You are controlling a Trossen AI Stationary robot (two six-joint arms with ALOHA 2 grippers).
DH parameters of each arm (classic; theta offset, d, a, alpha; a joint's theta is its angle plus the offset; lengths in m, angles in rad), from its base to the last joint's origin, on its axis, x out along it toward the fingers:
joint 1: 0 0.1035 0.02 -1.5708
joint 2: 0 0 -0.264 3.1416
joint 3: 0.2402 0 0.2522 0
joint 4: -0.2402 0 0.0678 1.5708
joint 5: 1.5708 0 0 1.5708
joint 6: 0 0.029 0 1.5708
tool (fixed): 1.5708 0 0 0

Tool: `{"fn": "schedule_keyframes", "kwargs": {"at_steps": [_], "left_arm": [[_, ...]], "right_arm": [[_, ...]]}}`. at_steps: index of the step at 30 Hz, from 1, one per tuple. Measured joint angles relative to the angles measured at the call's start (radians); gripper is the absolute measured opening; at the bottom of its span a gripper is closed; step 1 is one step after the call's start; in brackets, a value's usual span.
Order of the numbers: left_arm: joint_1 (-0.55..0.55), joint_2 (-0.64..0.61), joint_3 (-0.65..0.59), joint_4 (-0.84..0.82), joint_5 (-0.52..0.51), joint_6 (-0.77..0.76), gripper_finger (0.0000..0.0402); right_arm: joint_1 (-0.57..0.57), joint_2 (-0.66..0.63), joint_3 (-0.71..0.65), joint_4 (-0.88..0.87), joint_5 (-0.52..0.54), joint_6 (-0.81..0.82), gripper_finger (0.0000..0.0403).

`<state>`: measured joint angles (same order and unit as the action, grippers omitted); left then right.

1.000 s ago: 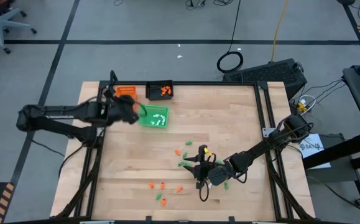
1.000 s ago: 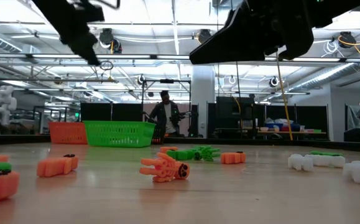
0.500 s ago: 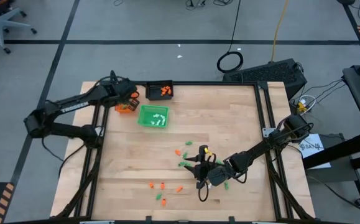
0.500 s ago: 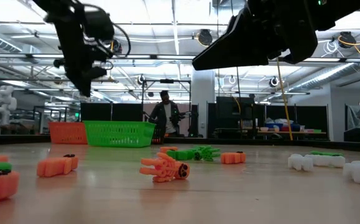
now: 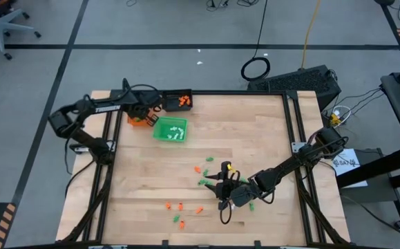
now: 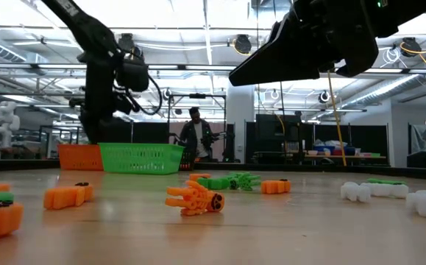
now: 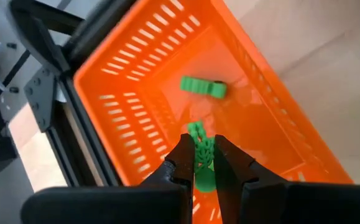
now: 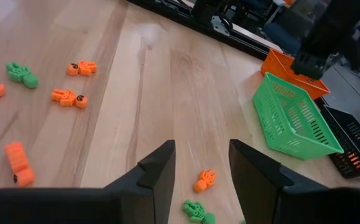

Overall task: Sort Halloween decoration
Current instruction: Put the green skeleton toy into the orange bin, then put the orange skeleton toy into the black bin

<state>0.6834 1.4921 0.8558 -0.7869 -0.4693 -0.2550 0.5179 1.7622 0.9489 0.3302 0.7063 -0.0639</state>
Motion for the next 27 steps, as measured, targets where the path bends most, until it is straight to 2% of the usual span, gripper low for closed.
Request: {"fn": "schedule_keyframes", "kwargs": {"at_steps": [3, 7, 12, 17, 21, 27], "left_arm": [[0.0, 0.028, 0.0, 0.017, -0.048, 0.002, 0.0051], [0.0, 0.036, 0.0, 0.034, -0.103, 0.001, 0.01], [-0.003, 0.029, 0.0, 0.048, -0.109, 0.001, 0.0164], [-0.033, 0.006, -0.001, 0.019, -0.11, -0.045, 0.019], [-0.176, -0.101, -0.001, -0.08, -0.138, -0.171, 0.0192], [-0.465, -0.268, -0.001, -0.061, -0.205, -0.238, 0.0192]], "right_arm": [[-0.001, 0.0, 0.0, 0.0, 0.0, 0.004, 0.0137], [0.0, 0.0, 0.0, -0.006, 0.0, 0.024, 0.0137], [-0.005, 0.0, 0.0, -0.014, 0.005, 0.026, 0.0137], [-0.02, 0.0, 0.0, -0.021, 0.006, 0.027, 0.0137], [-0.021, 0.0, 0.0, -0.061, 0.007, 0.052, 0.0137], [-0.029, -0.002, 0.0, -0.108, -0.001, 0.095, 0.0137]]}}
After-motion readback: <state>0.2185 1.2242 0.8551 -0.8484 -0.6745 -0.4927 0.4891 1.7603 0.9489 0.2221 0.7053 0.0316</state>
